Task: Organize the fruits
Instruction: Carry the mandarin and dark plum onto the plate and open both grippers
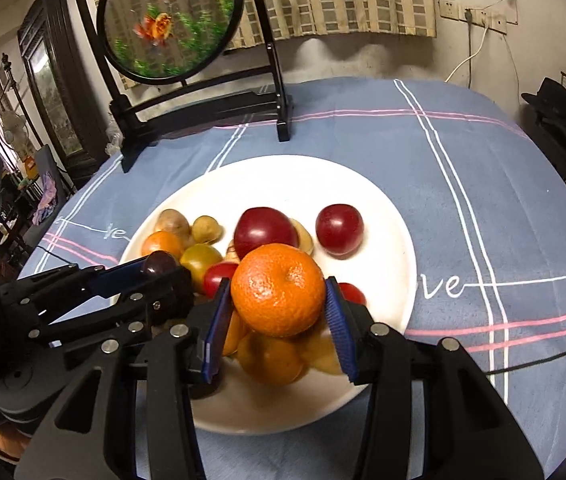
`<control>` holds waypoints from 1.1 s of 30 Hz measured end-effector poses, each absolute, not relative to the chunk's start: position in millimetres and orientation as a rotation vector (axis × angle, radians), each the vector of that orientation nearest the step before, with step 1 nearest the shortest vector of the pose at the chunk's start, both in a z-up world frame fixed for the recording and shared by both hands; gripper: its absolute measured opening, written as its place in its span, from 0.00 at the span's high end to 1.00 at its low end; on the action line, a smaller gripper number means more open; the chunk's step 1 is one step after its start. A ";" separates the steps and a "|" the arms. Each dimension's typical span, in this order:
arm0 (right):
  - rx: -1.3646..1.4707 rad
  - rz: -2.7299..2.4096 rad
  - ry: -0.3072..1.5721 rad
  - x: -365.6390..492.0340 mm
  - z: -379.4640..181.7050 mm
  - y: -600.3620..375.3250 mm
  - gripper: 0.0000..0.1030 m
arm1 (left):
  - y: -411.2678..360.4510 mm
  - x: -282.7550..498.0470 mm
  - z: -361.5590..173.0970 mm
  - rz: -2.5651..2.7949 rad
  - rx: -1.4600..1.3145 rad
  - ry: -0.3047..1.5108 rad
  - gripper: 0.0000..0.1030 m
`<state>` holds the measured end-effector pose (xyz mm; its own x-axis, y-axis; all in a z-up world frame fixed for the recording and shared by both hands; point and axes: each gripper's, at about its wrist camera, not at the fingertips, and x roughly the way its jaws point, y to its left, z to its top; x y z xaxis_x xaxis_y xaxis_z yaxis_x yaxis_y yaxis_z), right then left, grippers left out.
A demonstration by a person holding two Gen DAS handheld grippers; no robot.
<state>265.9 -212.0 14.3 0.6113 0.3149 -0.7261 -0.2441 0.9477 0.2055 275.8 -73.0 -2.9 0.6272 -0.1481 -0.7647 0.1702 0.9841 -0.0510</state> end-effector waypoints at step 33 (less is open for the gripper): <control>0.257 0.399 0.816 260.3 17.3 -229.7 0.42 | -53.5 257.2 13.0 -0.115 -0.032 0.816 0.31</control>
<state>260.3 -229.7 17.3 0.6175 0.4395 -0.6523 -0.2452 0.8955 0.3713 257.2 -53.5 13.0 0.6792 -0.1145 -0.7249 0.0902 0.9933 -0.0724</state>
